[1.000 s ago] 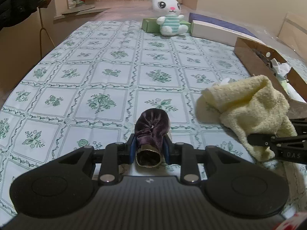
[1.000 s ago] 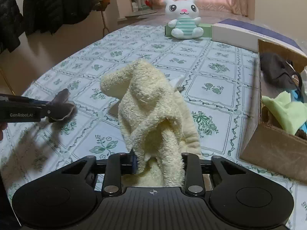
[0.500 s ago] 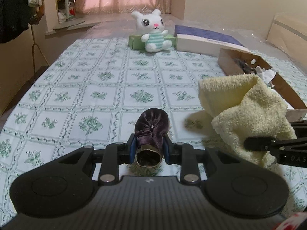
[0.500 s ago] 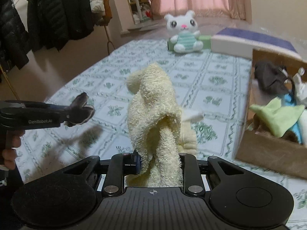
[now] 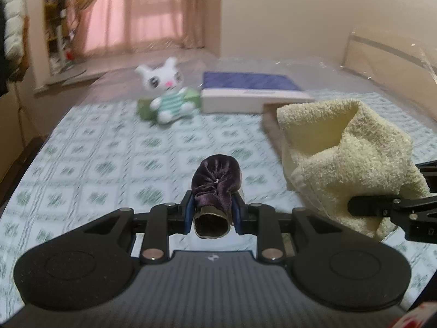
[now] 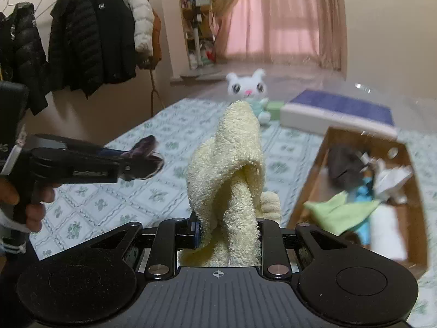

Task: Organize soft objects
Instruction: 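Carry the scrunchie and towel over the cardboard box with both grippers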

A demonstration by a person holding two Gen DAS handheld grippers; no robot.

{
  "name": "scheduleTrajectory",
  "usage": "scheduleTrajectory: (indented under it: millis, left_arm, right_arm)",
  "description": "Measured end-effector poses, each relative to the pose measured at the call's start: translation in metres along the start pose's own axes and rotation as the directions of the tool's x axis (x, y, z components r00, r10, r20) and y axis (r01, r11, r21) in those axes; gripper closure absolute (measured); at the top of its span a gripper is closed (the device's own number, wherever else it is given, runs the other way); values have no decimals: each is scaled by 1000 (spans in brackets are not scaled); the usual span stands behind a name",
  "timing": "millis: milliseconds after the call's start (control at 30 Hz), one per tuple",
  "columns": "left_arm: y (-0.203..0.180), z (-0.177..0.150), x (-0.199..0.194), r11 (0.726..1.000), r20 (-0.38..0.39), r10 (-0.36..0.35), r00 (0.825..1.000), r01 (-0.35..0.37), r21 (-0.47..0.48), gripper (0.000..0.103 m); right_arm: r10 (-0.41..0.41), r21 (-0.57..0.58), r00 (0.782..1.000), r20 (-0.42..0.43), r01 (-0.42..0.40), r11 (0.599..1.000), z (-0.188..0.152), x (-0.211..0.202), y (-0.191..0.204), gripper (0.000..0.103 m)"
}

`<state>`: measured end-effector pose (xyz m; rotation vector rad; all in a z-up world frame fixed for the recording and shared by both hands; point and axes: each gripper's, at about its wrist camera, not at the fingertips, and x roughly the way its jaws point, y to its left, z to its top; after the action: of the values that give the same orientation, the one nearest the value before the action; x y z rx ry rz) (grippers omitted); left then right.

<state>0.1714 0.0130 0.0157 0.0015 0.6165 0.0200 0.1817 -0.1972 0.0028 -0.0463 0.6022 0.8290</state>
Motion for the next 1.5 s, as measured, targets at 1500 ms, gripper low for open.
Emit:
scheduleTrajectory:
  millis: [1500]
  left_arm:
    - [-158,117,263,976,-169,-213,962,218,14,74]
  right_arm:
    - [-302,167,952,-44,305,937,39,52,-224,50]
